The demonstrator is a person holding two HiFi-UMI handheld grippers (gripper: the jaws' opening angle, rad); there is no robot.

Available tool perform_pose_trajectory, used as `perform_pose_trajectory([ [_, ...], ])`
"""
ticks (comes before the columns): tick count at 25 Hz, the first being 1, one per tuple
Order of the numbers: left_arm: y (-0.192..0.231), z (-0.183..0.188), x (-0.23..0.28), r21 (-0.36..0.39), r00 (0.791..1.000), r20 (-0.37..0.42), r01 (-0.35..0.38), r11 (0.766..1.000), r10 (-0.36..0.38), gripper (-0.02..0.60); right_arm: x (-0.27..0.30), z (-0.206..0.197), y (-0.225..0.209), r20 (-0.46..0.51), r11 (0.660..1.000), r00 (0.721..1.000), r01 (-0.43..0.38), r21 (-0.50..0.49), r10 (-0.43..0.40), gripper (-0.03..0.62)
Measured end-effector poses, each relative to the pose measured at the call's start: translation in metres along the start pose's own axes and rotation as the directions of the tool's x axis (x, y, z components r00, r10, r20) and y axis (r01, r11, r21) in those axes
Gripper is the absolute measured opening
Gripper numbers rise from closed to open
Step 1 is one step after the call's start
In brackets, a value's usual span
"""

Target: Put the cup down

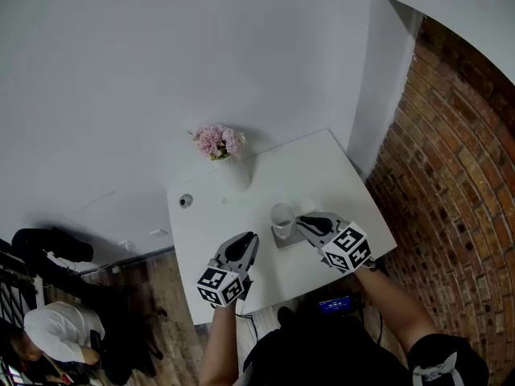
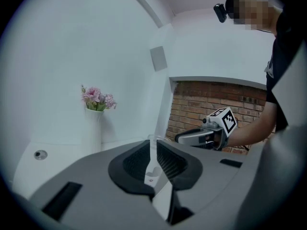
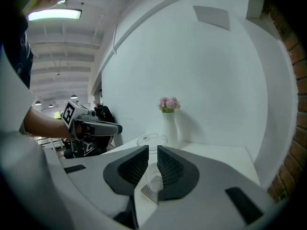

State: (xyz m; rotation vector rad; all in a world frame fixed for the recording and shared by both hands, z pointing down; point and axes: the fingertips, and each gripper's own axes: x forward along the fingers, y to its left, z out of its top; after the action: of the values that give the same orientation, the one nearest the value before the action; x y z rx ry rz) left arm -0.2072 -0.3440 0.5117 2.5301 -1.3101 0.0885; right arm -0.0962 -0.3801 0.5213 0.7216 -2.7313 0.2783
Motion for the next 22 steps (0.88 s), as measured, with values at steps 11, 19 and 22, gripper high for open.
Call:
perform_pose_trajectory([
  [11,-0.0039,-0.0041,-0.0002,-0.006,1.000,-0.011,0.005,1.000,-0.005,0.034,-0.0014,0.0011,-0.0009,0.001,1.000,1.000,0.001,0.024,-0.001,0.032],
  [19,-0.0068,-0.0041,-0.0008,-0.002,1.000,-0.013,0.000,1.000,0.000,0.011,-0.0034,0.0014,-0.0005,0.006,0.999,1.000,-0.004,0.042,0.004,0.015],
  [22,-0.0083,-0.0039,-0.0003,0.000,1.000,-0.014,0.001,1.000,-0.001,0.008,-0.0043,-0.0002,-0.0015,0.001,0.999,1.000,-0.004,0.046,0.004,0.014],
])
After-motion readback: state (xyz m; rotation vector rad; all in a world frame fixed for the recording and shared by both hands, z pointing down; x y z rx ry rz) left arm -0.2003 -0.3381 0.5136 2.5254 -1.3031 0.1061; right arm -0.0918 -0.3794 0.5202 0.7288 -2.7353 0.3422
